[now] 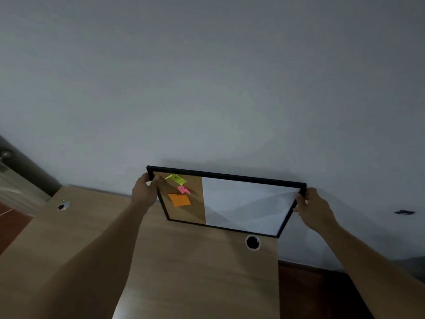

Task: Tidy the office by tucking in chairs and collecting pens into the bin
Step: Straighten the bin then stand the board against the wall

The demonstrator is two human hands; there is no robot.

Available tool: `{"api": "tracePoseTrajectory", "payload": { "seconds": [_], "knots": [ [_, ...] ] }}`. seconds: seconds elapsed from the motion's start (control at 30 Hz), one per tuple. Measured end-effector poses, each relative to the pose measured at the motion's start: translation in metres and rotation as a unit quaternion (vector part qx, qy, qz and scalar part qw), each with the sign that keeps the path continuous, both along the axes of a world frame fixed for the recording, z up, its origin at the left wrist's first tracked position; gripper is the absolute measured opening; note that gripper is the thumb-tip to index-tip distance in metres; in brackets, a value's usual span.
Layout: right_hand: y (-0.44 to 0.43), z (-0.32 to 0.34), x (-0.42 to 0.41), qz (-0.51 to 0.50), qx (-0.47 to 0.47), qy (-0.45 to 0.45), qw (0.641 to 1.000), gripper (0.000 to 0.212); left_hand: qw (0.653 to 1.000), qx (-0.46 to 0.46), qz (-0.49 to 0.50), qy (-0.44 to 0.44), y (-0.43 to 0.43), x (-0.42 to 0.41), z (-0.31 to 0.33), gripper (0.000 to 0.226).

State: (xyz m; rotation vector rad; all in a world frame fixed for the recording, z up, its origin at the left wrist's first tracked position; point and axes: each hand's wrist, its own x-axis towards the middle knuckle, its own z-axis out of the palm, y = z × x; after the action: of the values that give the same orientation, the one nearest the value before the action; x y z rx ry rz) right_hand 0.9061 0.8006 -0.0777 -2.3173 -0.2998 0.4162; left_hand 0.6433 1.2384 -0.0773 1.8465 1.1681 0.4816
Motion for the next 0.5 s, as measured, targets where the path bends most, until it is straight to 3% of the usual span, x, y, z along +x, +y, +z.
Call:
{"api": "tracePoseTrajectory", "payload": {
  "seconds": [0.13, 0.3, 0.5],
  "knots": [
    [-0.016, 0.002, -0.021, -0.018, 0.009, -0.046, 0.999, 0.015, 0.999, 0.003, -0.010, -0.048, 0.001, -0.038, -0.017, 0.018],
    [-0.044, 0.007, -0.047, -0.069, 0.017, -0.069, 0.995, 0.008, 0.996, 0.002, -0.051, -0.080, -0.019, -0.061, -0.019, 0.037],
    [-0.089, 0.030, -0.069, -0.132, 0.040, -0.116, 0.984, 0.014, 0.990, -0.002, -0.091, -0.111, -0.049, -0.053, 0.003, 0.031]
  ]
}}
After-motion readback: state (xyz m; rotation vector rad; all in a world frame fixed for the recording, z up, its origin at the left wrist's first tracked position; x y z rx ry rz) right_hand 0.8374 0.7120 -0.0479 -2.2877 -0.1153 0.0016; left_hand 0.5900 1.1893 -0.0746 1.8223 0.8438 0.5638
